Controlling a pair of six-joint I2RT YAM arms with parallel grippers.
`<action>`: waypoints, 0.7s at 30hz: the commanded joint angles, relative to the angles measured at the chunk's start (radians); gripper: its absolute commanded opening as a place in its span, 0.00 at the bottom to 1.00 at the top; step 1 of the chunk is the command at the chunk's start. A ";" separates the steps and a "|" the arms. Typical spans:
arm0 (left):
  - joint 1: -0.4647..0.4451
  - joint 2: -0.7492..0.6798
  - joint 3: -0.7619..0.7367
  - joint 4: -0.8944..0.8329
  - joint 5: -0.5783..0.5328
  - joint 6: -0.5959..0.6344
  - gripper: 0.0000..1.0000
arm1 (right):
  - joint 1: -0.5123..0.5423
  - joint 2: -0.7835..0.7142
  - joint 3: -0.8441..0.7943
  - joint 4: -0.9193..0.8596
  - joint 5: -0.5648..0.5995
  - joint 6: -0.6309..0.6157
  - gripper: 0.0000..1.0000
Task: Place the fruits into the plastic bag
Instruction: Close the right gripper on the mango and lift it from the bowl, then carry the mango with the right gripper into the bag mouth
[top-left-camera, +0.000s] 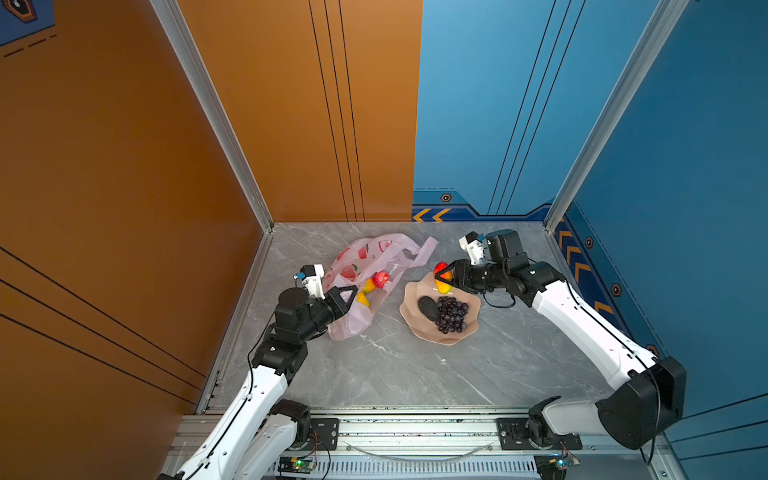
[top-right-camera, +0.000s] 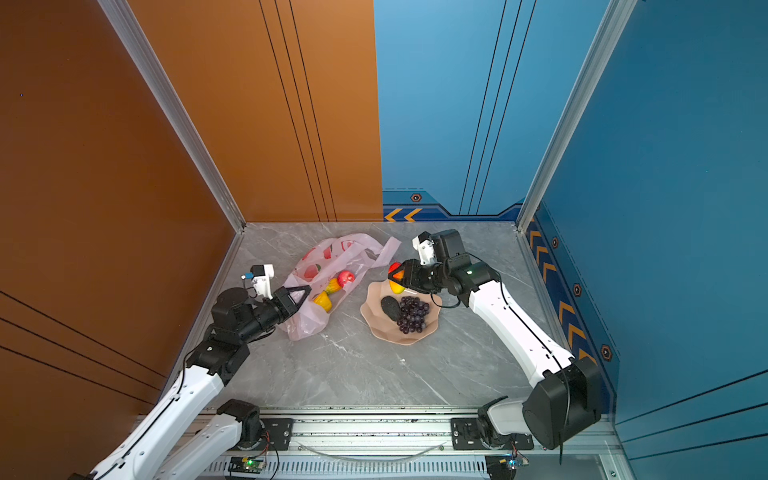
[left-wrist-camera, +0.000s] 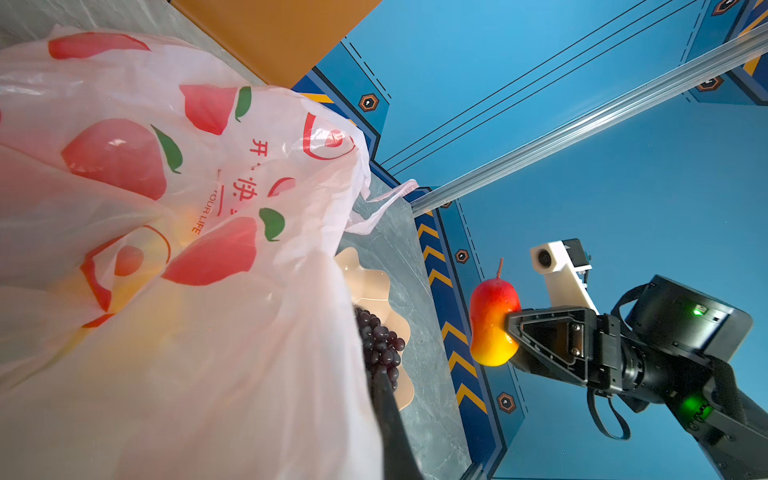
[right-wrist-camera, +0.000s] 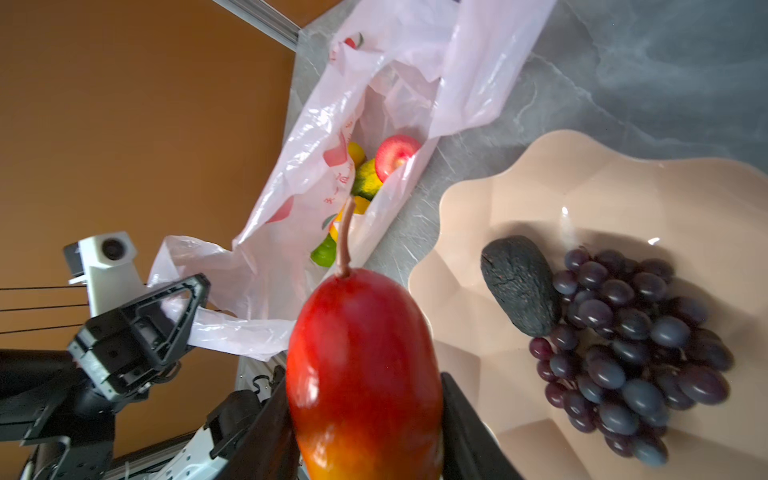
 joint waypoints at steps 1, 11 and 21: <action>-0.006 0.006 0.035 0.011 0.012 0.001 0.00 | -0.003 -0.033 -0.054 0.262 -0.057 0.183 0.46; -0.014 0.014 0.046 0.011 0.009 0.009 0.00 | 0.056 0.044 -0.096 0.559 -0.080 0.395 0.45; -0.027 0.020 0.050 0.015 0.002 0.015 0.00 | 0.175 0.233 -0.023 0.712 -0.092 0.493 0.45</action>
